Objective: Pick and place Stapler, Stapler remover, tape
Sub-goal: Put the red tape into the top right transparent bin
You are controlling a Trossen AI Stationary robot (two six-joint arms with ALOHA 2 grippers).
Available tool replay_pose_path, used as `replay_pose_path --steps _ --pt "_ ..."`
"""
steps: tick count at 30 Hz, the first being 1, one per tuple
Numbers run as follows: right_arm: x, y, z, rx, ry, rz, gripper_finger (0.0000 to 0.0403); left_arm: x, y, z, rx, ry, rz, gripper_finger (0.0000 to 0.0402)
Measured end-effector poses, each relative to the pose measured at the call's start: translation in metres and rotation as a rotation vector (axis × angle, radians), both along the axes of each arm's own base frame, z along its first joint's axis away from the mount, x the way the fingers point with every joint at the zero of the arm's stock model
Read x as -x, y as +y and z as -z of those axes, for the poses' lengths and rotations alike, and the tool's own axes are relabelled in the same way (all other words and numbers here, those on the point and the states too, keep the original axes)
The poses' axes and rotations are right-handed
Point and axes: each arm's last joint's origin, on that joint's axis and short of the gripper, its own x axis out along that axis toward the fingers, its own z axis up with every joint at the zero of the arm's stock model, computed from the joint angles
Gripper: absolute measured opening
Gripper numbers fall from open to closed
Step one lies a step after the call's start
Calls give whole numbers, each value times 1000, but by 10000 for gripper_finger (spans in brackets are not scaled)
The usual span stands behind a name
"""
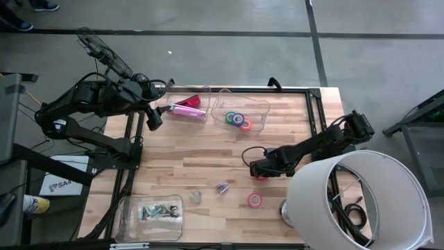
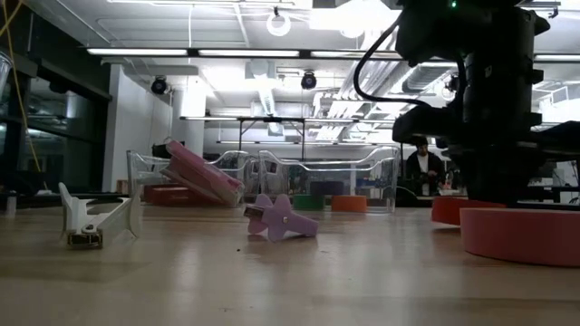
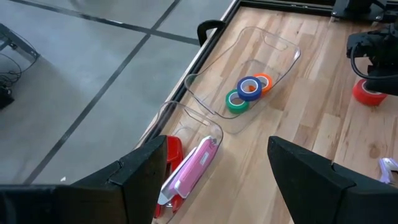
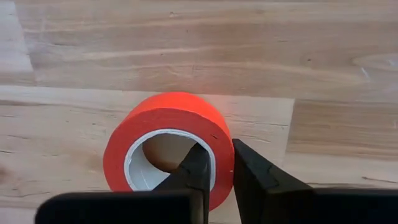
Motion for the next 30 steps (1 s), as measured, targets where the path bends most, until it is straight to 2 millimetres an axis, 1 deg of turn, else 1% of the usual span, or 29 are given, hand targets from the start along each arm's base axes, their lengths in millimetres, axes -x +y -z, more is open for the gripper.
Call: replay_pose_path --steps 6,10,14,18,24,27,30 --pt "-4 0 -1 32 -52 7 34 0 0 0 5 -4 -4 273" --pt "-6 -1 -7 74 -111 4 34 0 0 0 6 -4 -4 273" --pt "-5 -4 -16 127 -164 20 34 0 0 0 6 -4 -3 273" --pt "-3 -9 -31 180 -235 43 34 0 0 0 6 -4 -3 273" --pt "-5 -27 -56 297 -389 48 34 0 0 0 8 -4 -2 273" --pt "-12 -42 -65 337 -470 23 34 0 0 0 7 -4 -2 273" --pt "-21 -58 -77 385 -504 -17 34 0 0 0 7 -4 -2 273"
